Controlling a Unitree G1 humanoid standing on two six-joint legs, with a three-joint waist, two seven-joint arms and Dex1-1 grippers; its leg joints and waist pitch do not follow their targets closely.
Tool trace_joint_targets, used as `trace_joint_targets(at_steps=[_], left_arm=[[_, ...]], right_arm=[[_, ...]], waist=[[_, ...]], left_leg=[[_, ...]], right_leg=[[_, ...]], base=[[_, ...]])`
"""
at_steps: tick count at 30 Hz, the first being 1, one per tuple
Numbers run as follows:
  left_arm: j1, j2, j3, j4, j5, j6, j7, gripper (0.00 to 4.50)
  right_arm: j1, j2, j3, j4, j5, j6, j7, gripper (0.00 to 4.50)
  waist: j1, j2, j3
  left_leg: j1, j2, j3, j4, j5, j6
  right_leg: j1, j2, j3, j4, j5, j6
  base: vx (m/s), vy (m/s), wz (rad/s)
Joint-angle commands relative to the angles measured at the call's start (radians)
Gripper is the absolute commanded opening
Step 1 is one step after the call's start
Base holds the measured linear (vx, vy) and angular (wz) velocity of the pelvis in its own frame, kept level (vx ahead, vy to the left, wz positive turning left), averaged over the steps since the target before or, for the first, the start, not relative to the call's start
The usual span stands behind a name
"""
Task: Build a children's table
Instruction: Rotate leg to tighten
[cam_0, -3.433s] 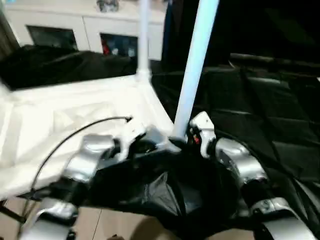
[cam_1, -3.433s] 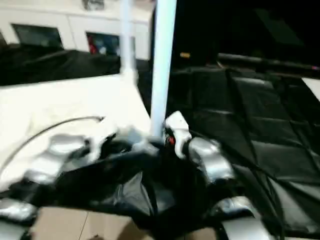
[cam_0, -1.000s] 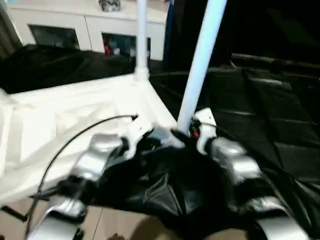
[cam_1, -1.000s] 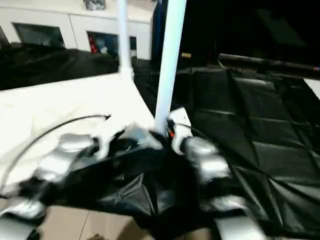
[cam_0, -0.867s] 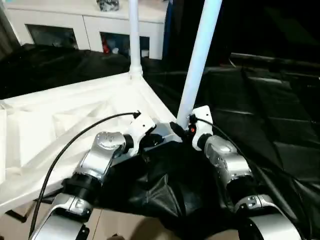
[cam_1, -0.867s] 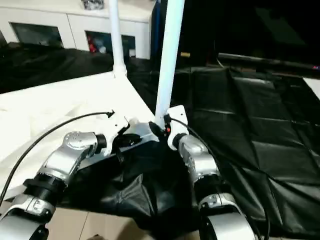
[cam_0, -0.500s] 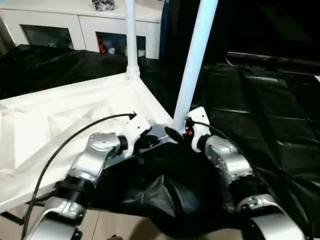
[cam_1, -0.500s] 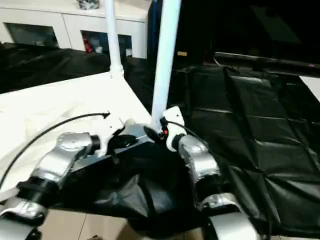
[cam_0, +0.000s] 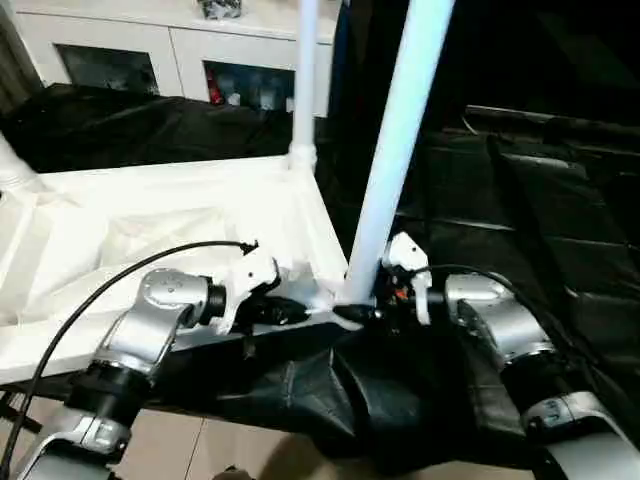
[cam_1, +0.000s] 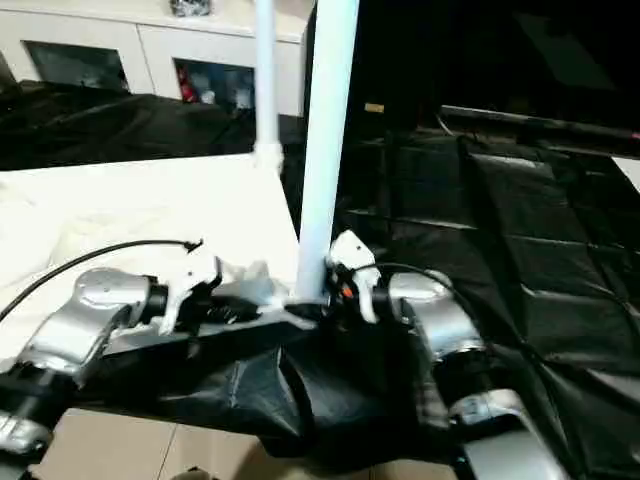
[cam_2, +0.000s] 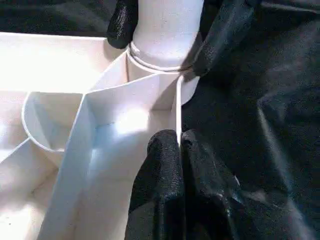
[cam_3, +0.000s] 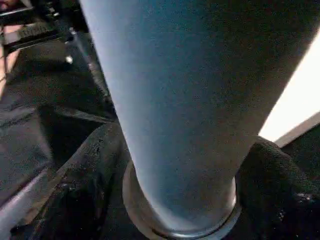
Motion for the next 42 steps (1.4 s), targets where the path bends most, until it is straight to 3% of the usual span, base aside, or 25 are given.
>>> trace_joint_targets(at_steps=[1, 9, 15, 16, 17, 21, 23, 26, 27, 28, 30, 31, 35, 37, 42], left_arm=[[-0.009, -0.001, 0.015, -0.064, -0.067, -0.022, -0.033, 0.00], [-0.006, 0.011, 0.010, -0.061, -0.074, -0.017, -0.051, 0.00], [0.000, 0.016, 0.013, -0.068, -0.071, -0.009, -0.050, 0.00], [-0.001, 0.010, 0.015, -0.063, -0.066, -0.003, -0.033, 0.00], [-0.002, 0.005, 0.016, -0.059, -0.060, 0.002, -0.018, 0.00], [-0.038, -0.054, 0.022, -0.001, -0.007, 0.012, 0.120, 0.00], [-0.063, -0.090, 0.024, 0.034, 0.013, 0.018, 0.187, 0.00], [-0.115, -0.158, 0.027, 0.106, 0.049, 0.016, 0.316, 0.00], [-0.141, -0.191, 0.028, 0.139, 0.058, 0.022, 0.365, 0.00], [-0.151, -0.202, 0.027, 0.151, 0.063, 0.023, 0.386, 0.00], [-0.187, -0.247, 0.027, 0.196, 0.083, 0.026, 0.469, 0.00], [-0.195, -0.260, 0.024, 0.208, 0.088, 0.024, 0.482, 0.00], [-0.210, -0.288, 0.017, 0.234, 0.100, 0.013, 0.496, 0.00], [-0.213, -0.293, 0.018, 0.247, 0.106, 0.001, 0.505, 0.00], [-0.207, -0.282, 0.012, 0.254, 0.110, -0.028, 0.486, 0.00]], right_arm=[[0.024, 0.002, 0.048, -0.033, 0.006, 0.019, 0.072, 3.07], [0.025, 0.003, 0.063, -0.040, 0.015, 0.025, 0.090, 2.54], [0.032, 0.016, 0.069, -0.048, 0.012, 0.035, 0.100, 2.49], [0.035, 0.022, 0.067, -0.047, 0.012, 0.034, 0.088, 2.49], [0.038, 0.027, 0.065, -0.046, 0.012, 0.033, 0.078, 2.49], [0.026, 0.104, 0.015, 0.036, -0.022, 0.010, -0.141, 2.48], [0.011, 0.140, -0.007, 0.084, -0.035, 0.002, -0.242, 2.48], [-0.015, 0.202, -0.036, 0.152, -0.054, -0.001, -0.403, 2.48], [-0.032, 0.232, -0.051, 0.182, -0.059, 0.005, -0.481, 2.48], [-0.039, 0.243, -0.057, 0.194, -0.061, 0.007, -0.513, 2.48], [-0.067, 0.288, -0.081, 0.234, -0.066, 0.014, -0.631, 2.48], [-0.078, 0.303, -0.089, 0.251, -0.072, 0.010, -0.669, 2.48], [-0.097, 0.334, -0.079, 0.280, -0.093, -0.023, -0.703, 2.48], [-0.100, 0.343, -0.087, 0.287, -0.082, -0.030, -0.696, 3.18], [-0.094, 0.331, -0.104, 0.273, -0.055, -0.025, -0.668, 3.36]], waist=[[0.002, 0.009, -0.064], [0.004, 0.001, -0.064], [0.005, 0.004, -0.064], [0.006, 0.010, -0.065], [0.005, 0.007, -0.065], [0.000, 0.006, -0.059], [-0.001, 0.009, -0.059], [-0.006, 0.006, -0.058], [-0.008, 0.016, -0.059], [-0.010, 0.013, -0.058], [-0.008, 0.019, -0.062], [-0.011, 0.020, -0.062], [-0.009, 0.018, -0.067], [-0.009, 0.017, -0.068], [-0.007, 0.019, -0.067]], left_leg=[[0.004, 0.035, -0.004, -0.067, -0.182, 0.043], [0.004, 0.033, -0.005, -0.068, -0.186, 0.037], [0.004, 0.033, -0.004, -0.067, -0.176, 0.039], [0.004, 0.033, -0.005, -0.067, -0.175, 0.037], [0.005, 0.033, -0.005, -0.067, -0.178, 0.036], [0.006, 0.031, -0.006, -0.072, -0.210, 0.018], [0.012, 0.029, -0.008, -0.072, -0.234, 0.001], [0.014, 0.028, -0.009, -0.072, -0.250, -0.015], [0.015, 0.028, -0.010, -0.073, -0.259, -0.019], [0.015, 0.027, -0.011, -0.073, -0.265, -0.021], [0.019, 0.027, -0.011, -0.071, -0.268, -0.023], [0.012, 0.026, -0.012, -0.072, -0.261, -0.021], [0.007, 0.027, -0.010, -0.070, -0.228, -0.010], [0.004, 0.026, -0.008, -0.068, -0.201, 0.007], [0.006, 0.028, -0.007, -0.070, -0.219, 0.013]], right_leg=[[0.053, -0.076, 0.060, -0.071, -0.217, -0.195], [0.053, -0.077, 0.059, -0.072, -0.245, -0.186], [0.053, -0.076, 0.059, -0.069, -0.218, -0.193], [0.053, -0.076, 0.059, -0.068, -0.214, -0.194], [0.053, -0.075, 0.059, -0.069, -0.212, -0.195], [0.049, -0.077, 0.059, -0.077, -0.270, -0.185], [0.046, -0.080, 0.059, -0.085, -0.337, -0.167], [0.043, -0.080, 0.059, -0.092, -0.380, -0.144], [0.043, -0.080, 0.059, -0.093, -0.386, -0.140], [0.042, -0.079, 0.058, -0.094, -0.390, -0.138], [0.040, -0.079, 0.058, -0.093, -0.371, -0.140], [0.046, -0.078, 0.057, -0.090, -0.353, -0.144], [0.049, -0.078, 0.059, -0.082, -0.278, -0.156], [0.051, -0.077, 0.060, -0.077, -0.230, -0.166], [0.050, -0.078, 0.059, -0.081, -0.256, -0.163]], base=[[0.000, 0.000, 0.00], [0.000, 0.000, 0.00], [0.000, 0.000, 0.00], [0.000, 0.000, 0.00], [0.000, 0.000, 0.00], [0.000, 0.000, 0.00], [0.000, 0.000, 0.00], [0.000, 0.000, 0.00], [0.000, 0.000, 0.00], [0.000, 0.000, 0.00], [0.000, 0.000, 0.00], [0.000, 0.000, 0.00], [0.000, 0.000, 0.00], [0.000, 0.000, 0.00], [0.000, 0.000, 0.00]])
